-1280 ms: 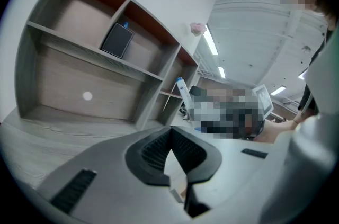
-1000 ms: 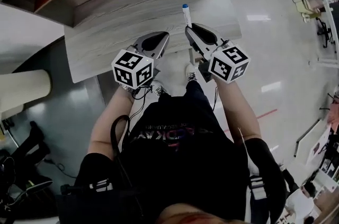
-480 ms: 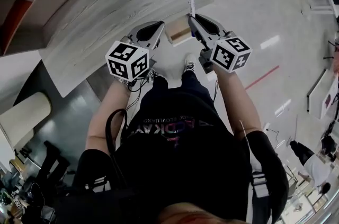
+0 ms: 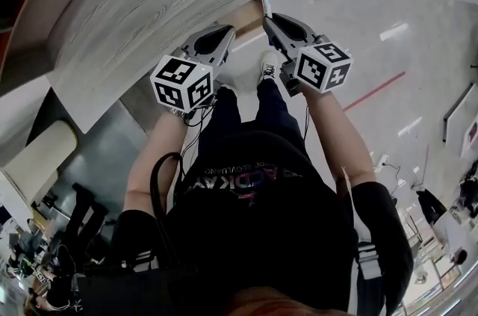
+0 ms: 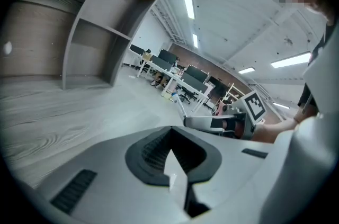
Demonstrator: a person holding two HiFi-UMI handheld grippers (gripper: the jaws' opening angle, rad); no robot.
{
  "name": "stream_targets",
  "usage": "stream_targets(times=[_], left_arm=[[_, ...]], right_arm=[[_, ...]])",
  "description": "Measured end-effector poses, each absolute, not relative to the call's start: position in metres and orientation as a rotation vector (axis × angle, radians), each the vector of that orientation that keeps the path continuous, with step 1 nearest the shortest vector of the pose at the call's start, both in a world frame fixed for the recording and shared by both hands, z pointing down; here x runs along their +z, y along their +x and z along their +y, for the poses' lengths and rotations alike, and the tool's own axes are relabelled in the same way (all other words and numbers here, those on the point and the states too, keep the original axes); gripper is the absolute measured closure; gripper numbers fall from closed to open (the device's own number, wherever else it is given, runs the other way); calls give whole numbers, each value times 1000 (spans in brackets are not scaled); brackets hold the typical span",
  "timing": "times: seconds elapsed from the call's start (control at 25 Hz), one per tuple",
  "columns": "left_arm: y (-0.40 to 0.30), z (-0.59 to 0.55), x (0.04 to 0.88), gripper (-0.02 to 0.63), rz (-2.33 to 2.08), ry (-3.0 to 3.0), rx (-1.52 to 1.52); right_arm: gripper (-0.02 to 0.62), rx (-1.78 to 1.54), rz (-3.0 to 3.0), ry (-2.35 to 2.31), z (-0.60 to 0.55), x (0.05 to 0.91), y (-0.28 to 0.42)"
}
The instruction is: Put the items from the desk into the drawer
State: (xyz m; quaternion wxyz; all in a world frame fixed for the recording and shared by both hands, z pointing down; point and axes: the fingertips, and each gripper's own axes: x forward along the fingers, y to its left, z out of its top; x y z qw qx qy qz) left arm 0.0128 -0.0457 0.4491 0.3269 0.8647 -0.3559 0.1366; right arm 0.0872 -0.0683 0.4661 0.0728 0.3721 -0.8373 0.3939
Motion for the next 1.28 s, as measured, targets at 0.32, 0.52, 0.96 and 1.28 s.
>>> stream_targets(times=[0.32, 0.52, 0.96, 1.28], left_arm=[[20, -25, 478, 595, -925, 2209, 435], [17, -2, 501, 595, -903, 2153, 472], [15, 16, 528, 595, -917, 2062, 468], [9, 12, 544, 595, -955, 2011, 463]], right_arm=[[518, 1331, -2389, 1091, -47, 519, 86], [518, 1504, -2245, 1079, -26, 563, 72], [518, 1619, -2080, 1089, -33, 611, 60], [518, 1636, -2037, 1052, -35, 626, 51]])
